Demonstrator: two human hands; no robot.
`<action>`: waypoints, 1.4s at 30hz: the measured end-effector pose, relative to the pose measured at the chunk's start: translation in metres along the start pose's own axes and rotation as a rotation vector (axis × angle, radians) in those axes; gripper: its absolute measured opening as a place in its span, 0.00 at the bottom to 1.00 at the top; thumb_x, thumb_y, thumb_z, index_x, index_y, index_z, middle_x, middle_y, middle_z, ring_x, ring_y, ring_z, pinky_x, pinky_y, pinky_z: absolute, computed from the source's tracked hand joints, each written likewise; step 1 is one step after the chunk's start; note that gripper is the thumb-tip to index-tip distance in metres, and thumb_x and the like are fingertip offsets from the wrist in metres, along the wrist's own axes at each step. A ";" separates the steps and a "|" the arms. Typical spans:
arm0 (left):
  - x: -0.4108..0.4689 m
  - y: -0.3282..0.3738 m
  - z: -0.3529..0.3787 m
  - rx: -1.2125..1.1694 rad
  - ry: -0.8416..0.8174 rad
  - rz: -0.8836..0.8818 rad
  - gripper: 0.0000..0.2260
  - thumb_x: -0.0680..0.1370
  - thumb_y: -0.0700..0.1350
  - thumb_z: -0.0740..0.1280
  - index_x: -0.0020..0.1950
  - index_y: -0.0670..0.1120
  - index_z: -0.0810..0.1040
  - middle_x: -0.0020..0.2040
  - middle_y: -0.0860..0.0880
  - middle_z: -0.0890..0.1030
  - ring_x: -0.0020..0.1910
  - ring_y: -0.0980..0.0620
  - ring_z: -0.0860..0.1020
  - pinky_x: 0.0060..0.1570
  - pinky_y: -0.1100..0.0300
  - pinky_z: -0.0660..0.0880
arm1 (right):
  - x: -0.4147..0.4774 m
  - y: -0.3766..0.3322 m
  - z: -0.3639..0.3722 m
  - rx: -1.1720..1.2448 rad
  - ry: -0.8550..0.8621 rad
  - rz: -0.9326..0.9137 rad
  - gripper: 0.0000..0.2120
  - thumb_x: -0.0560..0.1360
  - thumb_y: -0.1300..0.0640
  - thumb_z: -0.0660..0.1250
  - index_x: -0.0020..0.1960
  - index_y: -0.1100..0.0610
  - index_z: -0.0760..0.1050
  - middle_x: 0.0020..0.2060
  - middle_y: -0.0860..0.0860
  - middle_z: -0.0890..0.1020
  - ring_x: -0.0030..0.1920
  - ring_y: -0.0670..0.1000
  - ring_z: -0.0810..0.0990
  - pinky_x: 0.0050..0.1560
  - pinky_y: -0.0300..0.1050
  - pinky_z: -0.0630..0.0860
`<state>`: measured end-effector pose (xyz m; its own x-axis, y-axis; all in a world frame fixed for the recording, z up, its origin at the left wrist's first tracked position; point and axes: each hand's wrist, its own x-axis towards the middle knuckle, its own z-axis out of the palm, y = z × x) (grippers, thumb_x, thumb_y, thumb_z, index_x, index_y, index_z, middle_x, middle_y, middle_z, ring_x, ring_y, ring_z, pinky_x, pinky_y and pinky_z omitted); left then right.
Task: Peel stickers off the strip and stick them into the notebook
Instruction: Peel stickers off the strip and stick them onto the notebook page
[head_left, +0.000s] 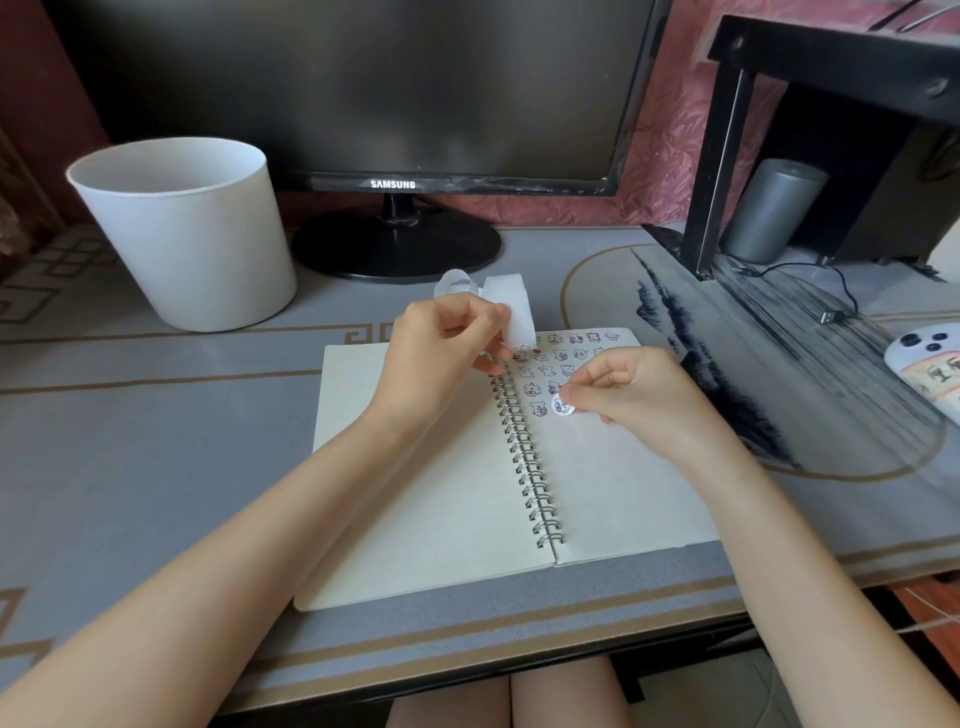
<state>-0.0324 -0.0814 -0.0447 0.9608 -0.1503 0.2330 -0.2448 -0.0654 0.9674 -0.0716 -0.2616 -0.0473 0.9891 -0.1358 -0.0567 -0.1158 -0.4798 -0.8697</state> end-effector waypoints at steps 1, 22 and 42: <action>0.000 0.000 0.000 -0.003 0.000 0.000 0.11 0.79 0.39 0.64 0.37 0.39 0.78 0.34 0.48 0.79 0.33 0.54 0.79 0.36 0.62 0.78 | 0.000 0.000 0.000 -0.001 -0.001 -0.003 0.03 0.69 0.61 0.74 0.39 0.57 0.80 0.33 0.52 0.81 0.26 0.40 0.72 0.29 0.31 0.68; 0.001 -0.001 0.000 0.003 0.000 0.006 0.12 0.79 0.40 0.64 0.37 0.39 0.78 0.34 0.48 0.79 0.33 0.54 0.80 0.36 0.61 0.78 | 0.005 0.009 0.006 -0.094 0.066 -0.061 0.07 0.67 0.57 0.76 0.34 0.52 0.78 0.29 0.45 0.79 0.30 0.42 0.74 0.38 0.42 0.70; 0.000 -0.001 0.000 0.004 -0.003 0.004 0.12 0.79 0.40 0.65 0.36 0.41 0.78 0.34 0.50 0.79 0.33 0.55 0.80 0.36 0.63 0.78 | 0.012 0.014 0.008 -0.091 0.100 -0.092 0.11 0.66 0.53 0.77 0.39 0.50 0.74 0.33 0.46 0.78 0.34 0.44 0.75 0.42 0.46 0.74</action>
<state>-0.0319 -0.0817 -0.0454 0.9593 -0.1538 0.2367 -0.2494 -0.0690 0.9659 -0.0607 -0.2632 -0.0635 0.9825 -0.1710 0.0743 -0.0372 -0.5702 -0.8207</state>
